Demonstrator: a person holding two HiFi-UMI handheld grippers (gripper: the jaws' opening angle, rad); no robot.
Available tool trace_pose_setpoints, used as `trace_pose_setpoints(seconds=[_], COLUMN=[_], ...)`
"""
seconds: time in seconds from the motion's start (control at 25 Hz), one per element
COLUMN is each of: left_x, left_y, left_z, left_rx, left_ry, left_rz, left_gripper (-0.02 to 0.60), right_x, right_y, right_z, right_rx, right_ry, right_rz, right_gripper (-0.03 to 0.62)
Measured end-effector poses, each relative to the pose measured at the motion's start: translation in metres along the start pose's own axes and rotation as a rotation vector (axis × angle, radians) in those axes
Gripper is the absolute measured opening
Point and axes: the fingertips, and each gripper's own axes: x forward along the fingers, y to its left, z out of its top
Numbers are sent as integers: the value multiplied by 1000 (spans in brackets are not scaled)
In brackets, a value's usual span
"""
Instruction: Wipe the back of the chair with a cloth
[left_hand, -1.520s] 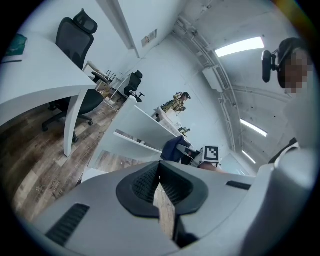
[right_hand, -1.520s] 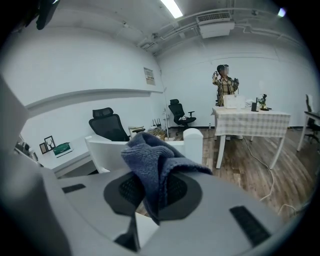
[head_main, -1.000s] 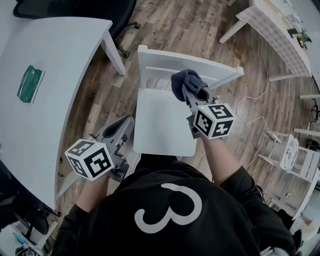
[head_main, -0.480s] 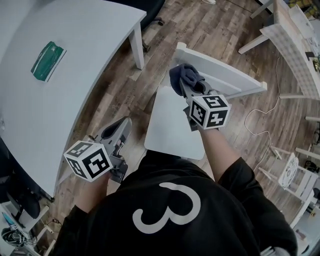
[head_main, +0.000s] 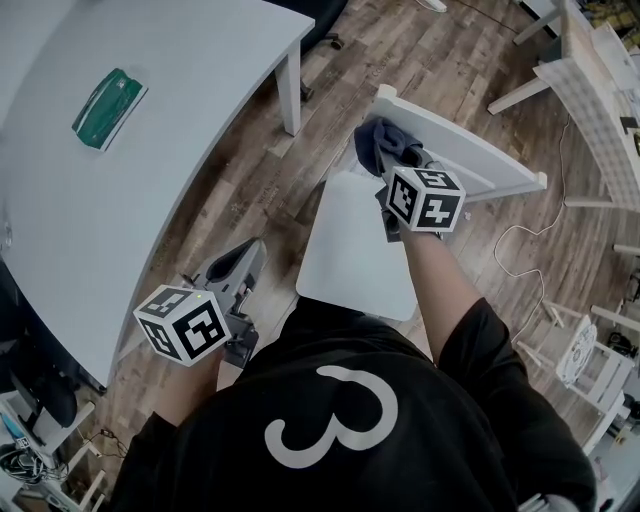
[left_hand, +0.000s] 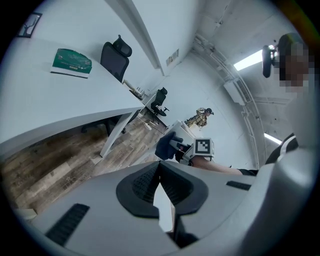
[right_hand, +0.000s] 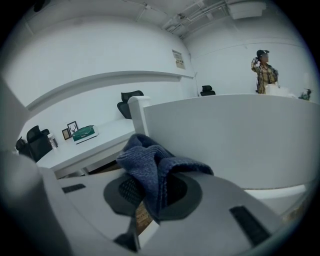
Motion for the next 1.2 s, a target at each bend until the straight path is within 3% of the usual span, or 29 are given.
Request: trace_pose_setpoints(seconds=[0.32,1.2], left_x=[2,33], left_y=[2,-35], left_z=[-7,-16], left_rx=[0,50], left_ry=[24,81], left_rz=[7,-16], left_gripper=[14,14], right_x=[2,-21], right_y=[0,-29], right_z=[-1,-4], right_rx=[-18,26], right_ry=[-39,-78], right_rz=[-42,-14], right_gripper=[51,51])
